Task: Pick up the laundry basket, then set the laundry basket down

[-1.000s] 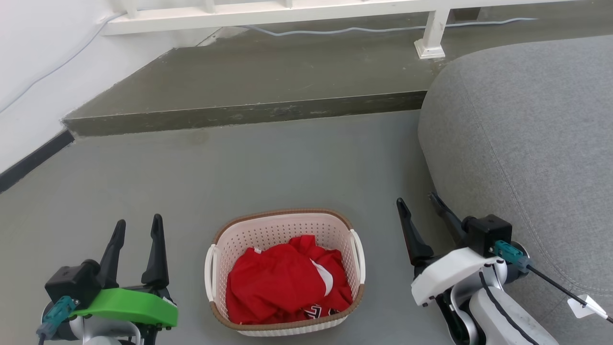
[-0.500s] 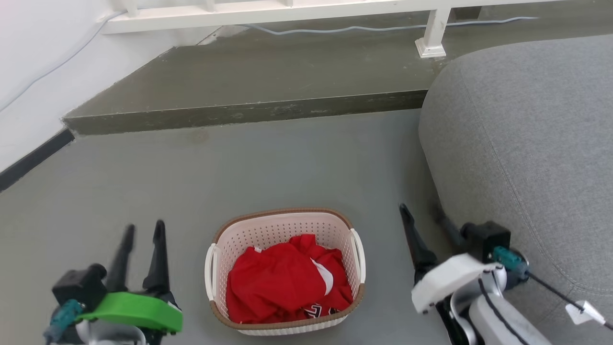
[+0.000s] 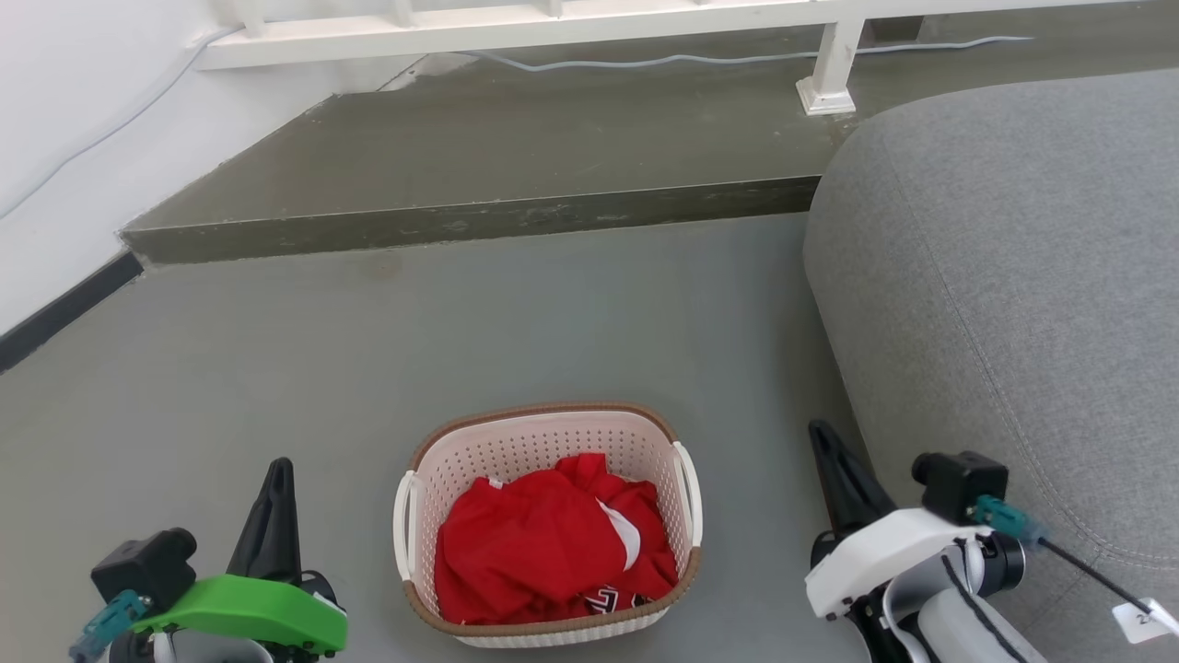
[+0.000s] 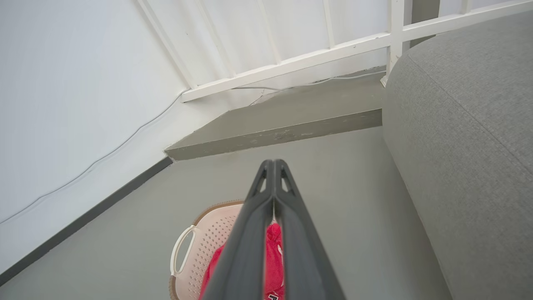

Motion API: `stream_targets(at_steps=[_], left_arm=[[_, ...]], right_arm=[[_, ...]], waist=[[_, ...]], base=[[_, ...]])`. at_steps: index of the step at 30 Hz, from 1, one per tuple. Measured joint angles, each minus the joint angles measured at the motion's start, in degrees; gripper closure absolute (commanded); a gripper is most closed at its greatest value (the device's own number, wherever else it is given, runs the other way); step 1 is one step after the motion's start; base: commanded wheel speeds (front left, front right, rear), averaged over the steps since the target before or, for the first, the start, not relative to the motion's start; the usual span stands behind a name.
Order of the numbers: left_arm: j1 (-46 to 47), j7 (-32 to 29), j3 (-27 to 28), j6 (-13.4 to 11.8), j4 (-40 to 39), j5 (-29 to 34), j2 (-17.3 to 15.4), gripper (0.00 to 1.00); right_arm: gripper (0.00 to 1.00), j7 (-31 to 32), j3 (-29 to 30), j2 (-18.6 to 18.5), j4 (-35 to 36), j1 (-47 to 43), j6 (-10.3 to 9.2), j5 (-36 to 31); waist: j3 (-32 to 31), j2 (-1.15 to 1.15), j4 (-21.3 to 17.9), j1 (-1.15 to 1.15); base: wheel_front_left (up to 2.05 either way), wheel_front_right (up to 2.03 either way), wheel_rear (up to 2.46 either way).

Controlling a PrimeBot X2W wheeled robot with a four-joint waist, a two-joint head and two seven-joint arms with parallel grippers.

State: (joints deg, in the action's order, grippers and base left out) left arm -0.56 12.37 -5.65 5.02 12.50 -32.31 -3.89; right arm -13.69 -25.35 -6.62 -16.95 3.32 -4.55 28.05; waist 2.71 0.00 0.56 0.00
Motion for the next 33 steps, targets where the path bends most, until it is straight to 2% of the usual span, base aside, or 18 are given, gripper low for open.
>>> stream_targets(at_steps=[33], left_arm=[[0.38, -7.1, 3.75, 0.59, 1.36, -21.86, 0.8, 1.0]], right_arm=[[1.0, 6.46, 10.82, 0.75, 1.18, -0.03, 3.65, 25.5]], waist=[[-0.93, 0.0, -0.15, 0.0]], base=[[0.0, 0.0, 0.0]])
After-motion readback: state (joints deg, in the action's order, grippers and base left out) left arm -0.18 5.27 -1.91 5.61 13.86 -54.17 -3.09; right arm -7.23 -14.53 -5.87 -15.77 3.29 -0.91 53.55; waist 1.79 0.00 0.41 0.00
